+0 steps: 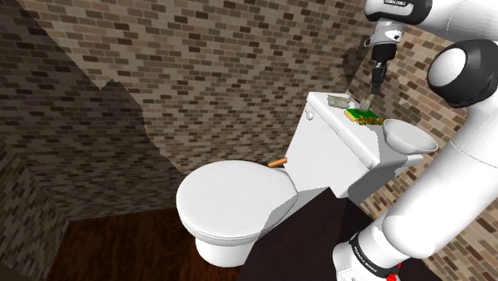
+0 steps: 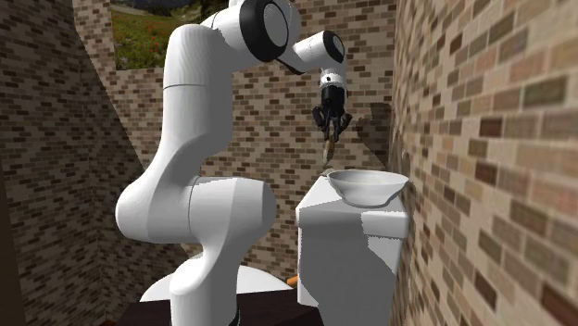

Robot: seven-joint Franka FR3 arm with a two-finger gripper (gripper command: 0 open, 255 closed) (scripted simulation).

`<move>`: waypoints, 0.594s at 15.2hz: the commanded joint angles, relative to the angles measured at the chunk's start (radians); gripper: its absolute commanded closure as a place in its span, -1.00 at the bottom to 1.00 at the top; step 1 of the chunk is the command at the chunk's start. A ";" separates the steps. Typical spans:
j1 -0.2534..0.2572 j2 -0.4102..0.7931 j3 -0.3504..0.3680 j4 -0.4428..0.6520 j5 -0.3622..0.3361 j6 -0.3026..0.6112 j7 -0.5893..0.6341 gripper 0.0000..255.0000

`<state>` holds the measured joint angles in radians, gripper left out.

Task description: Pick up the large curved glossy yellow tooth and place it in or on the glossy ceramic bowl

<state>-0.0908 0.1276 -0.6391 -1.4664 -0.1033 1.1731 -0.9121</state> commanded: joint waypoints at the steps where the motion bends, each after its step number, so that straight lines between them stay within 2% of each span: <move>1: -0.004 0.009 -0.002 0.040 0.001 -0.032 -0.010 1.00; 9: -0.031 0.069 -0.013 0.219 0.021 -0.157 -0.056 1.00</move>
<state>-0.1173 0.1866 -0.6503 -1.2751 -0.0861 1.0349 -0.9606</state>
